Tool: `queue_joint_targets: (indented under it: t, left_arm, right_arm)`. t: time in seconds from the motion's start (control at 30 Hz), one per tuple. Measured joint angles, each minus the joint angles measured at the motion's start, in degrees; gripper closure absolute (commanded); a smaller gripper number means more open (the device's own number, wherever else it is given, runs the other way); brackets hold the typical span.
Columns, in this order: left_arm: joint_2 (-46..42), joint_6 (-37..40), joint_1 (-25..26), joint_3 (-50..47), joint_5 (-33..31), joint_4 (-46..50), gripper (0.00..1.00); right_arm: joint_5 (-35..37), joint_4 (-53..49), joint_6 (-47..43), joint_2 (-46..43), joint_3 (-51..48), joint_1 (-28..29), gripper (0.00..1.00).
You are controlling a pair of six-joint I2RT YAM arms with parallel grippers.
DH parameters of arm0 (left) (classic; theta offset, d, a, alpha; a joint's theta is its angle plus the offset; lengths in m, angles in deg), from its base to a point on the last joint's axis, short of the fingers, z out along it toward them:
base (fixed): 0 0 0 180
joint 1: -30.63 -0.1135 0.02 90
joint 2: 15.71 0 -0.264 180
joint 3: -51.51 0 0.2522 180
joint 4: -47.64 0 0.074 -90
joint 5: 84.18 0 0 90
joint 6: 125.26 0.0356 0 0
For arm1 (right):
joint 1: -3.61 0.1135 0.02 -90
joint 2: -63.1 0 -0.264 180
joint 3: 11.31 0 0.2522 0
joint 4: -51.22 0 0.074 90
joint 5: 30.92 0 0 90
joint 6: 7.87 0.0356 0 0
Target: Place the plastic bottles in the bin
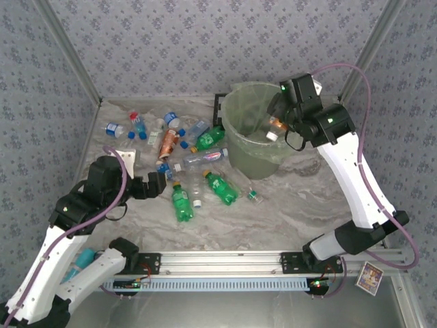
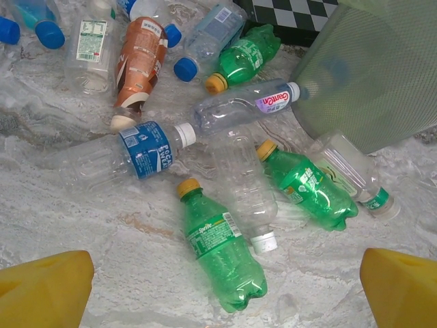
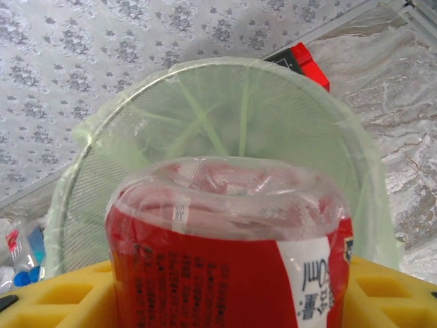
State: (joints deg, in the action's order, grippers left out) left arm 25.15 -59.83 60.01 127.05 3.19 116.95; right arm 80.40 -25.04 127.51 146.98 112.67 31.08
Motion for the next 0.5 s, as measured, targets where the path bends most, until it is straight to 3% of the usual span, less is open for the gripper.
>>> queue_joint_targets:
  t: [0.3,0.4,0.5]
  left_arm:
    - [-0.6,0.2,0.0,0.1,0.0,0.0,0.00]
    - [-0.7,0.1,0.0,0.3,0.0,0.0,0.00]
    - [-0.7,0.1,0.0,0.4,0.0,0.0,0.00]
  right_arm:
    - [-3.0,-0.4,-0.5,3.1,0.7,-3.3,0.37]
    - [-3.2,-0.7,-0.5,4.2,0.8,-3.9,0.26]
    - [-3.2,-0.8,-0.6,4.9,1.4,-4.1,0.00]
